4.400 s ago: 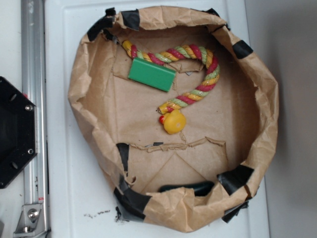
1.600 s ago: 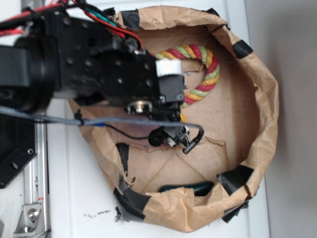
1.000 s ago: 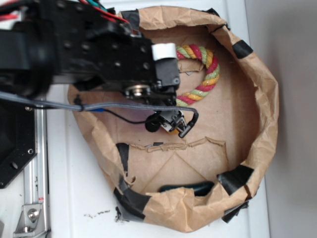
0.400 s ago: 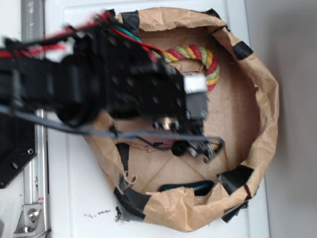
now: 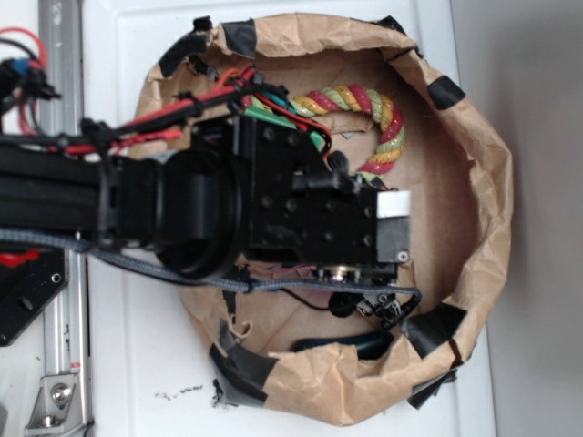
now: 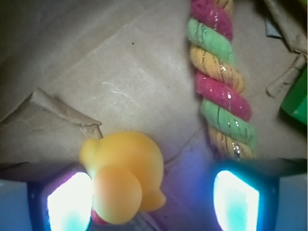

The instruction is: Grab the yellow duck.

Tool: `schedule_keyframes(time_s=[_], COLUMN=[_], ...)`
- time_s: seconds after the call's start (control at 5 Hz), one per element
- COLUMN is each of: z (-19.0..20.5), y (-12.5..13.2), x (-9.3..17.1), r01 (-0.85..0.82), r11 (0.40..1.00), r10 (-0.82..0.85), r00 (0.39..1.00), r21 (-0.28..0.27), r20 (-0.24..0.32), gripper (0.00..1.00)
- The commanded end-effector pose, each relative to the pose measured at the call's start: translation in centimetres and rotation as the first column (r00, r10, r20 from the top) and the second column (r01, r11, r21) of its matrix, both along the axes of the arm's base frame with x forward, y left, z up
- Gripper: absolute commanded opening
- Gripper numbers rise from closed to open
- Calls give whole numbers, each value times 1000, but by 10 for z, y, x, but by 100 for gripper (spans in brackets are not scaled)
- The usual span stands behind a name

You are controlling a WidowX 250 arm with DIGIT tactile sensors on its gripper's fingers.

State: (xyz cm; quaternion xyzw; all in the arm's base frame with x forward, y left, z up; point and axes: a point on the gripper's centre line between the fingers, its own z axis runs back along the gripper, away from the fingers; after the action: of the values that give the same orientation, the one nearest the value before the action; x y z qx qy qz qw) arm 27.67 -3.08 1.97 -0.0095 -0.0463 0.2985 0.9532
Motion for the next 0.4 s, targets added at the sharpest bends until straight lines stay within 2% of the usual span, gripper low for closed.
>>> schedule_keyframes(time_s=[0.0,0.2], z=[-3,-4], y=[13,19], x=[15,20], r01=[15,10], r11=[1000,1000], r10=[-16,-10], r00=[1000,999], r21=[25,23], r20=[23,35], gripper=[100,0])
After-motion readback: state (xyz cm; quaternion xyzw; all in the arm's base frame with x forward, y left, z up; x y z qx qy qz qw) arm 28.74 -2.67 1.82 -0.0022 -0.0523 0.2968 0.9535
